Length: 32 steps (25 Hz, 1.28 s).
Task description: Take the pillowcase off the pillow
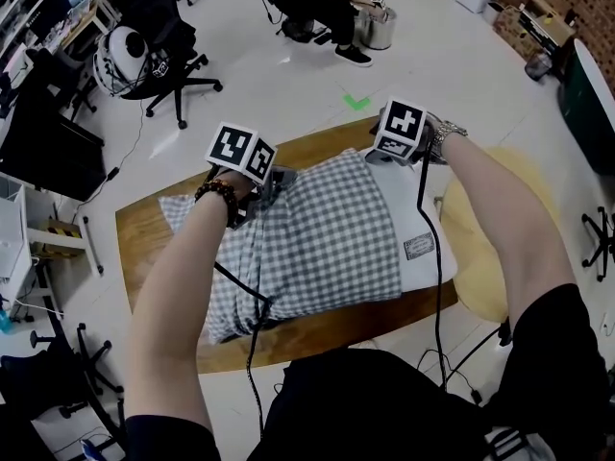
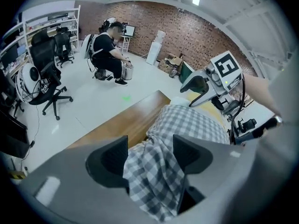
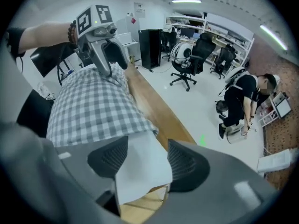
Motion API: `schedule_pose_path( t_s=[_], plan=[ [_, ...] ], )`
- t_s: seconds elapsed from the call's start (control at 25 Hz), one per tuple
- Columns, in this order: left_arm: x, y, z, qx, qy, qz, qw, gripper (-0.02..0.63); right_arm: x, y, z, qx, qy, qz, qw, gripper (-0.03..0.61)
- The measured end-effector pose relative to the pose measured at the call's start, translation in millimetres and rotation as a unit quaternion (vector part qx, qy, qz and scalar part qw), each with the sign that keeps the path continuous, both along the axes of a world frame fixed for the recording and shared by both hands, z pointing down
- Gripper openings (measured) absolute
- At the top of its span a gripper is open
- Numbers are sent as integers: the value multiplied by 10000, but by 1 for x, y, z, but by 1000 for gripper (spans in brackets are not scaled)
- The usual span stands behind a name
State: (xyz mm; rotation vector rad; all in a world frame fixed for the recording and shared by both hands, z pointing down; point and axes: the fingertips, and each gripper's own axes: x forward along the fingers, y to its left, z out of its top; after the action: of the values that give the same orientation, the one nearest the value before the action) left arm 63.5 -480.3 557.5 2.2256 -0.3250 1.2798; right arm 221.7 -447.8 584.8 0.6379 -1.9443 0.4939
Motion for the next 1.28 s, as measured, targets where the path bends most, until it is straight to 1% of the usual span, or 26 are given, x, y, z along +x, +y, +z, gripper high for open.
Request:
schedule_pose_path(
  t_s=[0.08, 0.2, 0.32, 0.44, 0.48, 0.52, 0.56, 0.6, 0.68, 0.72, 0.92, 1.04, 1.28],
  plan=[
    [1, 1, 9, -133, -81, 123, 9998, 301, -5, -2, 10, -305, -106, -67, 9995, 279],
    [1, 7, 25, -350, -205, 326, 9986, 301, -11, 1, 29, -765, -189, -166, 9968, 282],
    [1, 11, 38, -461, -237, 443, 9977, 298, -12, 6, 51, -1166, -278, -96, 9927, 287],
    [0, 14, 46, -539, -233, 508, 9970, 256, -7, 14, 72, -1608, -383, 192, 9861, 285],
    [-1, 13, 47, -533, -226, 509, 9970, 222, -7, 17, 78, -1791, -429, 318, 9824, 284],
    [-1, 11, 48, -515, -205, 484, 9973, 187, -7, 22, 83, -1970, -489, 432, 9782, 263],
    [-2, 9, 47, -490, -169, 432, 9977, 161, -8, 25, 85, -2110, -563, 525, 9744, 210],
    [-4, 6, 46, -455, -130, 366, 9982, 130, -9, 28, 85, -2192, -647, 594, 9717, 144],
    [-7, 2, 41, -367, -72, 246, 9990, 55, -11, 32, 78, -2177, -787, 676, 9705, 44],
    [-9, 1, 39, -334, -50, 192, 9992, 31, -10, 32, 74, -2112, -820, 704, 9714, 23],
    [-22, -4, 30, -132, -43, -131, 9998, 15, 0, 31, 51, -1637, -773, 891, 9794, 12],
    [-36, -10, 26, -15, -94, -357, 9993, 14, 10, 33, 36, -1381, -702, 1036, 9825, 11],
    [-71, -8, 22, 97, -152, -873, 9960, 12, 26, 54, 20, -975, -363, 1167, 9877, 11]
  ],
)
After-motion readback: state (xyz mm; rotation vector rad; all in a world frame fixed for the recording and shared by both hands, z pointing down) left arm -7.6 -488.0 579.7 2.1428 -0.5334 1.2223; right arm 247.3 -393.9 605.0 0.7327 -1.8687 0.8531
